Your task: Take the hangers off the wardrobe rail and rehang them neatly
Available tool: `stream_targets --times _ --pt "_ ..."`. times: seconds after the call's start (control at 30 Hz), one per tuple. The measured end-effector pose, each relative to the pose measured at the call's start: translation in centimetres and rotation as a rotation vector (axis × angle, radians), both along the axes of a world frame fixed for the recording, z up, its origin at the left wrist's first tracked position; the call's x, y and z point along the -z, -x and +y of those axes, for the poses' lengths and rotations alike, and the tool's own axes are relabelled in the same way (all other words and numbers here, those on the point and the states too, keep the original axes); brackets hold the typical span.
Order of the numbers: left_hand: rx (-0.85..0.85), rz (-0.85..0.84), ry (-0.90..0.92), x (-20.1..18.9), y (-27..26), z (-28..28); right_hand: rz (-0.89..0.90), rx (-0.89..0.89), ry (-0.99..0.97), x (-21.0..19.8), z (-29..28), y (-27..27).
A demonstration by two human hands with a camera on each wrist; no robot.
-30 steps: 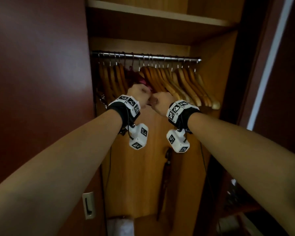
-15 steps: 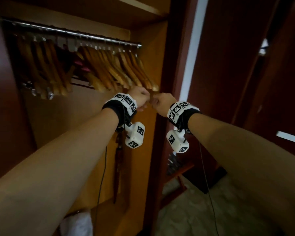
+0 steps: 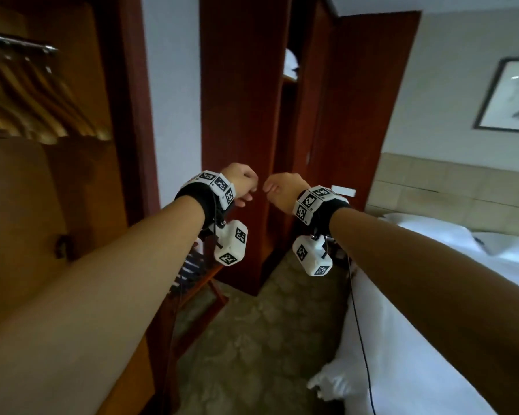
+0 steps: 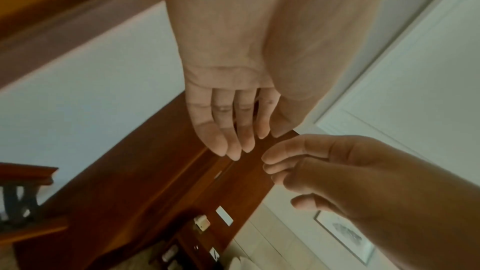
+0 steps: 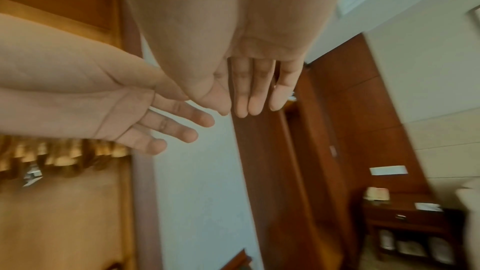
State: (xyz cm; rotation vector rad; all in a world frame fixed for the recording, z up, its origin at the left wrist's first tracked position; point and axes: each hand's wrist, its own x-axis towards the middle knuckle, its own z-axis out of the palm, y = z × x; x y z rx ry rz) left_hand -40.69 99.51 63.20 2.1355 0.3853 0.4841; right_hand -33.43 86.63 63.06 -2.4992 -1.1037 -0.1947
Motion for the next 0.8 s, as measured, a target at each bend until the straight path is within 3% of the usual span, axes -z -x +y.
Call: stream_targets --times 0.3,0.53,0.8 --pt "0.267 0.045 -0.01 2.0 -6.4 -21.9 -0.033 0.225 0.141 1.2 -22.9 -3.8" --pt "0.486 0.104 -0.013 3.8 -10.6 -37.8 0.007 0.433 0.11 3.2 -39.8 -4.4" --pt "0.749 0.289 -0.046 6.7 -15.7 -53.9 0.133 0.729 0.017 6.0 -56.5 -5.7"
